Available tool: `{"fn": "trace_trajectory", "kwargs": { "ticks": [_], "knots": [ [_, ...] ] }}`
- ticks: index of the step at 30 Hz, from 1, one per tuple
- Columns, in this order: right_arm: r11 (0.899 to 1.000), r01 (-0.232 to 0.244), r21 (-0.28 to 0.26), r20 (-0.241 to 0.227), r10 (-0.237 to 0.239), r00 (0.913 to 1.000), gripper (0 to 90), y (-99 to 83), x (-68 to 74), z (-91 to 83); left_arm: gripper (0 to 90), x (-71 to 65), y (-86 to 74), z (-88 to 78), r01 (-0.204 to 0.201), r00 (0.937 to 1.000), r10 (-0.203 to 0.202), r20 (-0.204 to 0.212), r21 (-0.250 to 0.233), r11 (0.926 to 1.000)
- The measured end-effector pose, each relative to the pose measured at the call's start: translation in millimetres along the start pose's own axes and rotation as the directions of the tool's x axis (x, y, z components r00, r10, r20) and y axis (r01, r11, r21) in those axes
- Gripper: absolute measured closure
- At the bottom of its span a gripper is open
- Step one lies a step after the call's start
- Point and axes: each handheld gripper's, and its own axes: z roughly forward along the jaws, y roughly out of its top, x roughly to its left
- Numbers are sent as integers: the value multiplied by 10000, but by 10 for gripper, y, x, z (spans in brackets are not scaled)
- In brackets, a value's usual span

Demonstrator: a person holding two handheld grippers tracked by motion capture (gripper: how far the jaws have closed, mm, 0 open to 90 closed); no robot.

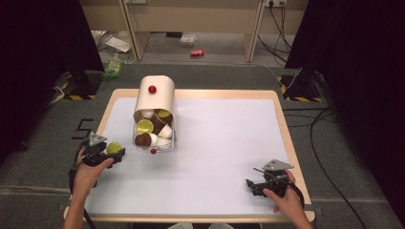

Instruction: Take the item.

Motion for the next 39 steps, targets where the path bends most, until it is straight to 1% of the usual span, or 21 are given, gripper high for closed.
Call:
{"fn": "trace_trajectory", "kwargs": {
  "ticks": [4,14,19,24,32,34,38,39],
  "knots": [
    [10000,-1,0,-1,1,10000,30,0,0,0,204,-28,-1,-39,-106,9999,106,-18,-41,9999],
    [10000,-5,2,-5,5,10000,30,0,0,0,196,-116,-24,-100,-259,9996,260,107,-93,9996],
    [10000,-4,2,-1,4,10000,30,0,0,0,194,-161,-6,-160,-343,9993,346,140,-240,9991],
    [10000,-1,2,-1,1,10000,30,0,0,0,193,-195,-4,-231,-490,9986,495,185,-275,9984],
    [10000,0,2,5,0,10000,30,0,0,0,192,-243,-62,-310,-463,9982,477,351,-389,9982],
    [10000,0,5,3,0,10000,30,0,0,0,192,-258,-74,-323,-540,9978,555,368,-401,9977],
    [10000,0,5,5,0,10000,30,0,1,0,191,-286,-105,-341,-539,9975,559,439,-467,9975],
    [10000,-1,6,5,1,10000,30,0,1,0,180,-293,-115,-344,-480,9976,504,485,-493,9976]
  ]
}}
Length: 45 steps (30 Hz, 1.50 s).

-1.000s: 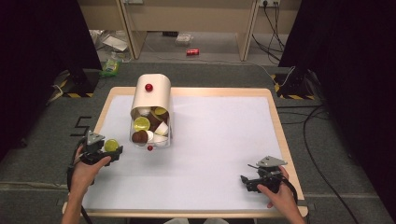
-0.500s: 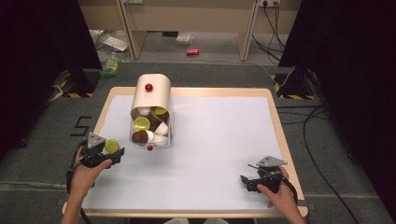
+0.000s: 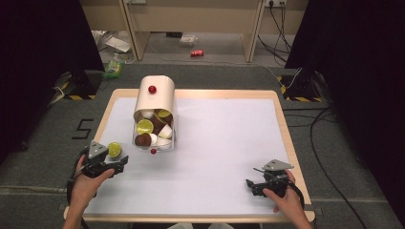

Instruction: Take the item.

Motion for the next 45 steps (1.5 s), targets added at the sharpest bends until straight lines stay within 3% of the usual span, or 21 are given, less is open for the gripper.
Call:
{"fn": "trace_trajectory", "kwargs": {
  "ticks": [4,24,45],
  "knots": [
    [10000,0,0,0,0,10000,30,0,0,0,160,-11,-38,-11,97,9999,-97,112,-24,9999],
    [10000,6,-1,4,-6,10000,30,0,0,1,156,-202,-253,-12,-283,9984,270,496,257,9993],
    [10000,5,1,4,-5,10000,30,0,0,1,157,-331,-494,16,-369,9970,339,696,432,9984]
  ]
}}
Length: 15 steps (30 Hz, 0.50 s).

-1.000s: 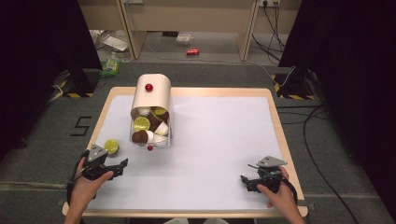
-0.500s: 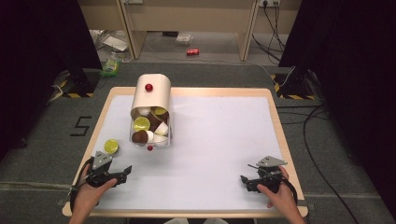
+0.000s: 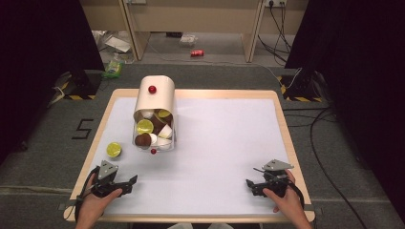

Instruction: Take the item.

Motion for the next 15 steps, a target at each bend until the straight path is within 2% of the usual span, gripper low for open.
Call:
{"fn": "trace_trajectory", "kwargs": {
  "ticks": [15],
  "knots": [
    [10000,-6,1,-2,6,10000,30,0,0,0,157,-59,-166,-11,-86,9999,87,-51,197,9998]
  ]
}}
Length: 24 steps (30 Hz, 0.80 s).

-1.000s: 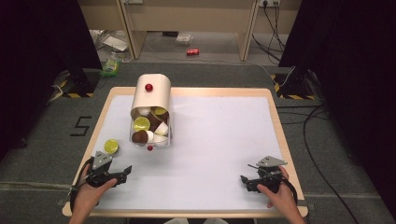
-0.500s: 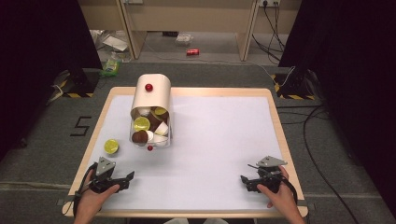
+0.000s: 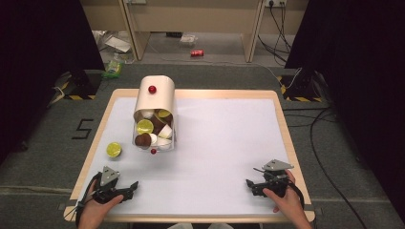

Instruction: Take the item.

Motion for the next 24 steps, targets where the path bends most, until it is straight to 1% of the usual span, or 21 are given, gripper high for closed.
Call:
{"fn": "trace_trajectory", "kwargs": {
  "ticks": [2,13,16,24],
  "knots": [
    [10000,5,-2,4,-5,10000,30,0,0,0,156,2,-23,-9,87,10000,-87,39,-74,9999],
    [10000,4,-2,1,-4,10000,30,0,0,0,153,-3,-108,-66,235,9997,-233,66,-283,9993],
    [10000,5,-4,2,-5,10000,30,0,0,0,153,-5,-122,-79,213,9998,-212,33,-303,9993],
    [10000,9,-5,3,-9,10000,30,0,0,0,152,-11,-170,-115,310,9995,-310,12,-407,9987]
  ]
}}
